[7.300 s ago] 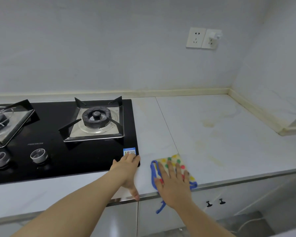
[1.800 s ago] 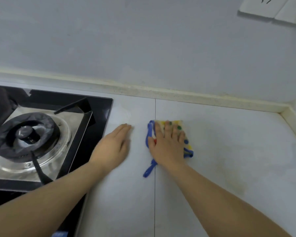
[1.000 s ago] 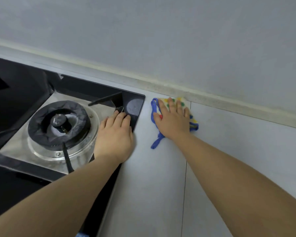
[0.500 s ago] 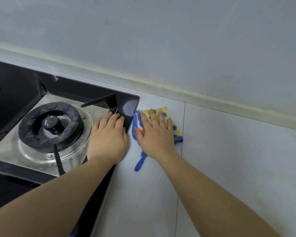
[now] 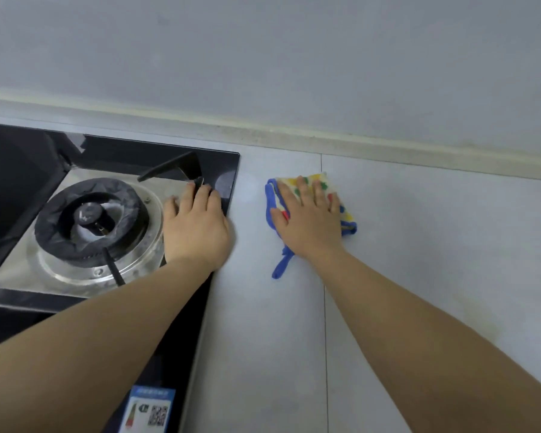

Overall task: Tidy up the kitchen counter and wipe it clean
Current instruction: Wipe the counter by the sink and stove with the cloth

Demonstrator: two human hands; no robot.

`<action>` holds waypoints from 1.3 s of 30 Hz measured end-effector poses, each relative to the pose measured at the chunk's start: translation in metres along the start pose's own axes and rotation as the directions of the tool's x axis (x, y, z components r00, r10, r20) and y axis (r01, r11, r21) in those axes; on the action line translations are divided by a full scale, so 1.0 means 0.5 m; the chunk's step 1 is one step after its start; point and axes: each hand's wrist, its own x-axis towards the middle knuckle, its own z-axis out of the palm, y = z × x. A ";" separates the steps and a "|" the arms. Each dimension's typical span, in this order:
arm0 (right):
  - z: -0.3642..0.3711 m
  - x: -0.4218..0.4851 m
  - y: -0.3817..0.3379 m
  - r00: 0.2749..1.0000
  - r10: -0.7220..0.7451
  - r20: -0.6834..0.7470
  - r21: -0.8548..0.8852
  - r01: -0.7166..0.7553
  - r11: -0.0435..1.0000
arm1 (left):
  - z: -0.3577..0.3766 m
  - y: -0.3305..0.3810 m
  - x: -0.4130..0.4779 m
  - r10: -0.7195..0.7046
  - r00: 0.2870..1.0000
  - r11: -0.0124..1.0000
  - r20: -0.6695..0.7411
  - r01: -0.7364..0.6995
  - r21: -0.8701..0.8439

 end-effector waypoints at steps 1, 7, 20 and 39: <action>0.003 -0.018 0.018 0.999 0.050 -0.007 -0.008 -0.050 0.999 | -0.002 0.001 -0.002 0.027 0.999 0.999 0.018 -0.027 0.028; 0.010 -0.170 0.052 0.976 0.193 -0.100 -0.010 -0.195 0.981 | 0.011 0.118 -0.047 0.302 0.943 0.952 0.140 -0.305 0.002; -0.004 -0.375 0.256 0.846 0.530 -0.066 0.027 -0.529 0.848 | -0.016 0.345 -0.177 0.400 0.691 0.828 0.602 -0.554 0.085; -0.020 -0.418 0.306 0.913 0.407 -0.003 -0.048 -0.407 0.912 | -0.034 0.409 -0.159 0.270 0.571 0.868 0.775 -0.492 0.060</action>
